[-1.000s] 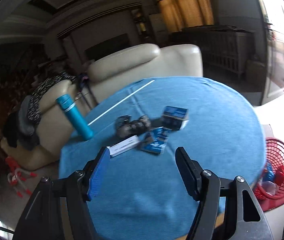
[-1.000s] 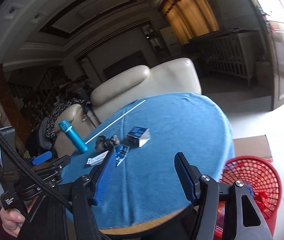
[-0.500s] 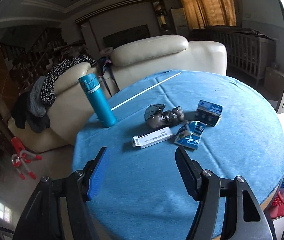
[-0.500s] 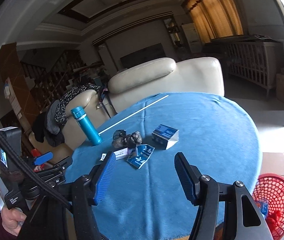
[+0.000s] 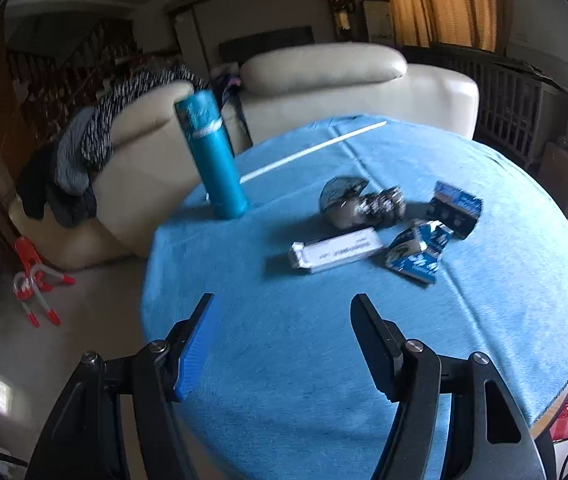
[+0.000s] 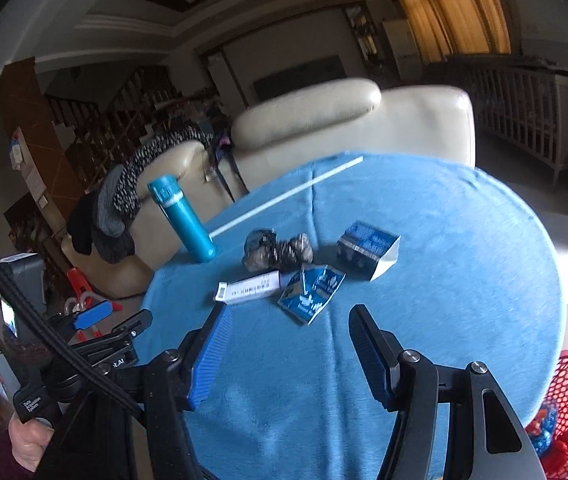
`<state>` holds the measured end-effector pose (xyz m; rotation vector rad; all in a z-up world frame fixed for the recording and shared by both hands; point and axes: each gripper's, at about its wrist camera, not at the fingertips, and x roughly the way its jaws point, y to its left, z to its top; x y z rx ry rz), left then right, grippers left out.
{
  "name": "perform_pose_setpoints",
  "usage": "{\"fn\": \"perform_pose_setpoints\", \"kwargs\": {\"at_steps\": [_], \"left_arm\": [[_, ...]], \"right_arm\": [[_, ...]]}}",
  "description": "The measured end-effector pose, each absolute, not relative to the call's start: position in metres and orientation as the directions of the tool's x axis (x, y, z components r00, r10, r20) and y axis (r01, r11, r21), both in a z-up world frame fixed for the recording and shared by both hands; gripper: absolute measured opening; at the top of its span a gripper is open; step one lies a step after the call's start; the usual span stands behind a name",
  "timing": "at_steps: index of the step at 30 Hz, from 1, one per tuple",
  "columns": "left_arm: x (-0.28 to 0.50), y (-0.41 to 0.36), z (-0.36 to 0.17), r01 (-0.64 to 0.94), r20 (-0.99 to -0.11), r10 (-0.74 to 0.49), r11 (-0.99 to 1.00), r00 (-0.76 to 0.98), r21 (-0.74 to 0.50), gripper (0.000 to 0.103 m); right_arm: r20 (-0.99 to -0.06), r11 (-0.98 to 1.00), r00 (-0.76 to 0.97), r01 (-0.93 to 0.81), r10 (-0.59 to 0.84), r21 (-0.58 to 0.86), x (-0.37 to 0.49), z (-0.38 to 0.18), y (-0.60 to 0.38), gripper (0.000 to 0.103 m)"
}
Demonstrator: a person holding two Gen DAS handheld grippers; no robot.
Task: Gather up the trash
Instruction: 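Move both open tools back over the remaining items on the table, then grasp the white medicine box with left tool while right tool grasps blue wrapper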
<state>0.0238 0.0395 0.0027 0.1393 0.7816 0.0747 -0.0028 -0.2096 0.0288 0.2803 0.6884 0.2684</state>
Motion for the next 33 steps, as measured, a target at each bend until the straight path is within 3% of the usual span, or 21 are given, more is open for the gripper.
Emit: {"fn": "perform_pose_setpoints", "kwargs": {"at_steps": [7,14,25,33], "left_arm": [[0.050,0.098,-0.038,-0.061,-0.791,0.097,0.995,0.604,0.075,0.069],[0.088,0.130,-0.058,0.003,-0.820,-0.015,1.000,0.572,-0.016,0.069],[0.183,0.129,-0.069,0.128,-0.782,-0.270,0.962,0.562,-0.241,0.069],[0.230,0.109,-0.090,0.242,-0.758,-0.423,0.906,0.496,-0.348,0.069]], "right_arm": [[-0.703,0.925,0.621,-0.099,0.346,0.367,0.052,-0.012,-0.186,0.065],[-0.781,0.936,0.532,-0.064,0.326,0.347,0.114,-0.054,-0.161,0.065],[-0.765,0.915,0.548,0.001,0.338,0.404,0.184,-0.076,-0.175,0.065],[-0.716,0.912,0.590,-0.091,0.373,0.400,0.224,-0.067,-0.167,0.065]]}}
